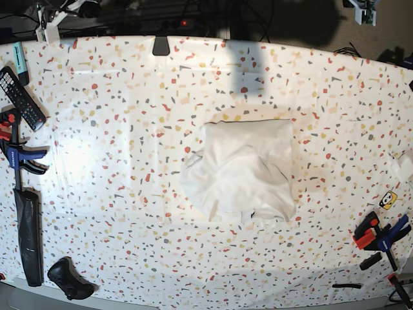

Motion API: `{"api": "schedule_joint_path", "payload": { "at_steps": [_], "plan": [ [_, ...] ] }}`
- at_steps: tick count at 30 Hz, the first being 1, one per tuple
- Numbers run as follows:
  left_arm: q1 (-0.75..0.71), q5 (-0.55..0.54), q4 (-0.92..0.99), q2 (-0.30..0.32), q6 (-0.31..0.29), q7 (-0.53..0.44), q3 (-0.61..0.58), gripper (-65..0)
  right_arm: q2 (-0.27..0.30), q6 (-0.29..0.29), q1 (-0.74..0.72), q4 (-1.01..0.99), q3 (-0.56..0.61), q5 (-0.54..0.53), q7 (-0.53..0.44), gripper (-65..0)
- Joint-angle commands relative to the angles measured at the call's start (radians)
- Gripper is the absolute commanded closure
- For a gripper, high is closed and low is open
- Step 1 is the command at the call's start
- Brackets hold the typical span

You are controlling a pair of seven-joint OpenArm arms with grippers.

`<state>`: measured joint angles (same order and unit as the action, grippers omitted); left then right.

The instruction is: Fold the T-shirt properly

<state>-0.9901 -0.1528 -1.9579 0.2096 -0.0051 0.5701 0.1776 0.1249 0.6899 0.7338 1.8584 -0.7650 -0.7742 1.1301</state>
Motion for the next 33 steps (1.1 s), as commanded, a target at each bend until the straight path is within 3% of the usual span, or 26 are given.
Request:
{"api": "schedule_joint_path", "payload": {
  "at_steps": [1,5,10,13,20,24,29,33],
  "plan": [
    [-0.010,-0.003,0.022,0.003,0.000,-0.028,0.004,0.0,-0.011,0.008,0.012,0.003,-0.007,0.021,-0.014,-9.2],
    [0.028,-0.021,0.177,-0.014,0.000,-0.101,0.004,0.0,-0.064,0.008,0.012,-0.072,-0.002,0.167,-0.125,-9.2],
    [0.116,-0.020,0.382,-0.055,-0.034,-0.158,0.004,0.0,-0.058,0.008,0.012,-0.232,0.074,0.359,-0.266,-9.2],
    [0.182,-0.017,0.510,-0.078,-0.072,-0.191,0.004,0.0,-0.021,0.008,0.012,-0.348,0.167,0.454,-0.369,-9.2],
    [0.338,0.032,0.819,-0.099,-0.095,-0.306,0.004,0.0,0.082,0.008,-0.006,-0.608,0.443,0.678,-0.693,-9.2],
    [0.422,0.032,1.004,-0.098,-0.104,-0.425,0.004,0.0,0.126,-0.129,-0.079,-0.780,0.596,0.816,-0.837,-9.2],
    [0.527,0.035,1.236,-0.102,-0.104,-0.588,0.004,0.0,0.127,-0.257,-0.232,-1.025,0.755,0.910,-0.938,-9.2],
    [0.618,0.156,1.416,-0.118,-0.092,-0.693,0.004,0.0,0.124,-0.372,-0.357,-1.225,0.867,0.909,-1.086,-9.2]
  ]
}}
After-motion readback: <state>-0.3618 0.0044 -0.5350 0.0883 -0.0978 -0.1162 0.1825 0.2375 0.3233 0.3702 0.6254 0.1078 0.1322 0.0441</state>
